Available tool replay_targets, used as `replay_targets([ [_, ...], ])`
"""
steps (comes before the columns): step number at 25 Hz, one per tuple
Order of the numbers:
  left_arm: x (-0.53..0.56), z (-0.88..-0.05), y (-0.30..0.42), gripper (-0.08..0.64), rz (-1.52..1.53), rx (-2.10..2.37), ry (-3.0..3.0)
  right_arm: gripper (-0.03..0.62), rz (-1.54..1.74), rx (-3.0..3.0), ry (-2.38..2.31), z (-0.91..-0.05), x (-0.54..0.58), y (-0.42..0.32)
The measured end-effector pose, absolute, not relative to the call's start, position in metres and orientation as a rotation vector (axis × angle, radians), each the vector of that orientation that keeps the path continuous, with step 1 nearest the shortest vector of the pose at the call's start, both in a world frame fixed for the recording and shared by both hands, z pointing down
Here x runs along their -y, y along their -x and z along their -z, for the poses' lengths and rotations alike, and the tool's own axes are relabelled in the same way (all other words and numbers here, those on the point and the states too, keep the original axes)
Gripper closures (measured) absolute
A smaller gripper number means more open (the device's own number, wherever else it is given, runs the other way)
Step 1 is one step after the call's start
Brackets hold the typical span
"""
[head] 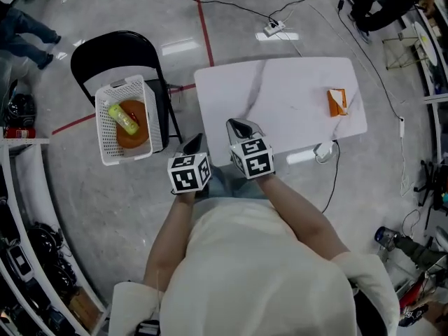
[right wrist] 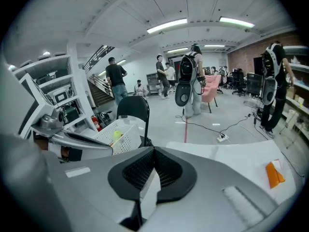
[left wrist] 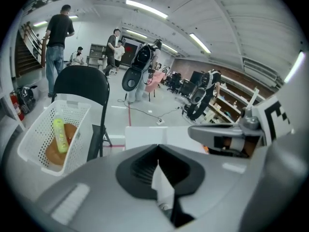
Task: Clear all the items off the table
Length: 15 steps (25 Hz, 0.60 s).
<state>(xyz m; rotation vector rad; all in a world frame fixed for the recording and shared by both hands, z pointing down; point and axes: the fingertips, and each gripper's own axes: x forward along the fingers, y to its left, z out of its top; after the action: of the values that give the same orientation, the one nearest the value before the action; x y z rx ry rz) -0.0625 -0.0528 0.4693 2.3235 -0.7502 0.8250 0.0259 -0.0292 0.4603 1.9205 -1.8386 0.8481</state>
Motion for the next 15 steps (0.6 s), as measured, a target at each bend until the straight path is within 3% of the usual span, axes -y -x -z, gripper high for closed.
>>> replay_targets([
  [15,-0.062,-0.465,-0.059,0.551,-0.919,0.506,-2.472,0.594,-0.874,1.680,-2.148,-0.454,-0.101,-0.144],
])
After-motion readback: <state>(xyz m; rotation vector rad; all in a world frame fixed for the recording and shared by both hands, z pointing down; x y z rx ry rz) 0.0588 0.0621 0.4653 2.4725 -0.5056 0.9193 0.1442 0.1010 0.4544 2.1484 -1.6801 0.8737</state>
